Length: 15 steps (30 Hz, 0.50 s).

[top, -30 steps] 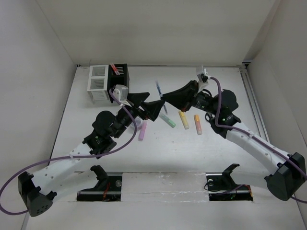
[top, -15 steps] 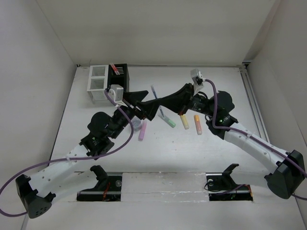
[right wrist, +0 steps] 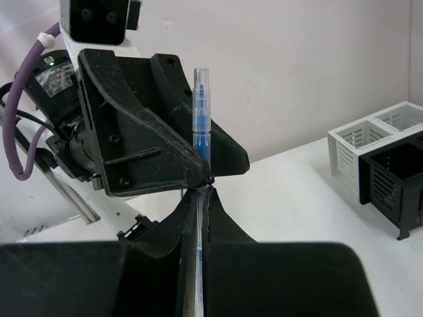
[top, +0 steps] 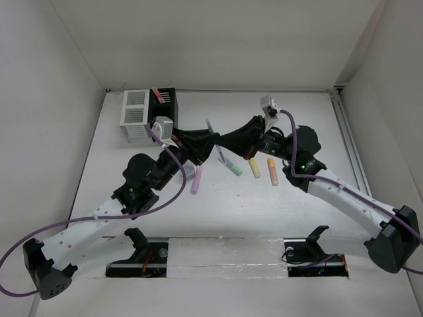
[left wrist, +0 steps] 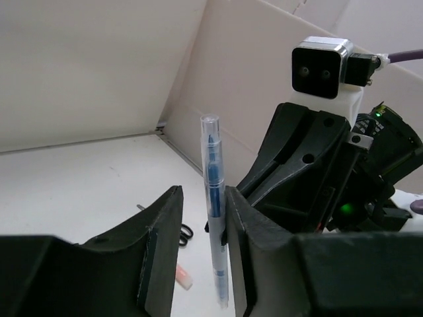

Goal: Sort the stationery into containers
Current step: Place the pen in the storage box.

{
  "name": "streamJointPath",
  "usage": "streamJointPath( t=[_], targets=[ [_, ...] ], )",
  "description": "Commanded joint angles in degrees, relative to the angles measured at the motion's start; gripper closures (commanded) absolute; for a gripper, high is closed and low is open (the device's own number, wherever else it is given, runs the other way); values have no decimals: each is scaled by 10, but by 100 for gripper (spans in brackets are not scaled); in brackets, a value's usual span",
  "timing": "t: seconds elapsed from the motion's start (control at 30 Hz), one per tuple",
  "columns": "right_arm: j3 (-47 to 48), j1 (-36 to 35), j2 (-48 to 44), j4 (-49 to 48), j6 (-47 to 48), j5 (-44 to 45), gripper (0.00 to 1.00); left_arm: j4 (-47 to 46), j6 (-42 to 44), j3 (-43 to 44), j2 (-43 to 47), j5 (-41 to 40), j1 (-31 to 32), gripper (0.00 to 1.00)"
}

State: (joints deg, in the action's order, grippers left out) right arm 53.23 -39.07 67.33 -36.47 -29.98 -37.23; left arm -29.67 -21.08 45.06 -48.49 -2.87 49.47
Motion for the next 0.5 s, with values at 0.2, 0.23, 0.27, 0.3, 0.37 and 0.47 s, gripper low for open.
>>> streamJointPath(
  t=[0.2, 0.23, 0.27, 0.3, 0.37, 0.47],
  targets=[
    [11, -13, 7, -39, 6, -8, 100, 2, 4, 50, -25, -7, -4, 100],
    [11, -13, 7, -39, 6, -8, 100, 9, 4, 56, -32, -7, -4, 100],
    [11, -13, 7, -39, 6, -8, 88, 9, 4, 61, -32, -23, -4, 100],
    [11, -4, 7, -39, 6, -8, 50, 18, 10, 61, -37, -36, -4, 100],
    [-6, 12, -8, -39, 11, -8, 25, 42, 16, 81, -45, -78, -4, 100],
    [-39, 49, -46, -18, 19, 15, 0, 58, 32, 102, -84, -208, -4, 100]
  ],
)
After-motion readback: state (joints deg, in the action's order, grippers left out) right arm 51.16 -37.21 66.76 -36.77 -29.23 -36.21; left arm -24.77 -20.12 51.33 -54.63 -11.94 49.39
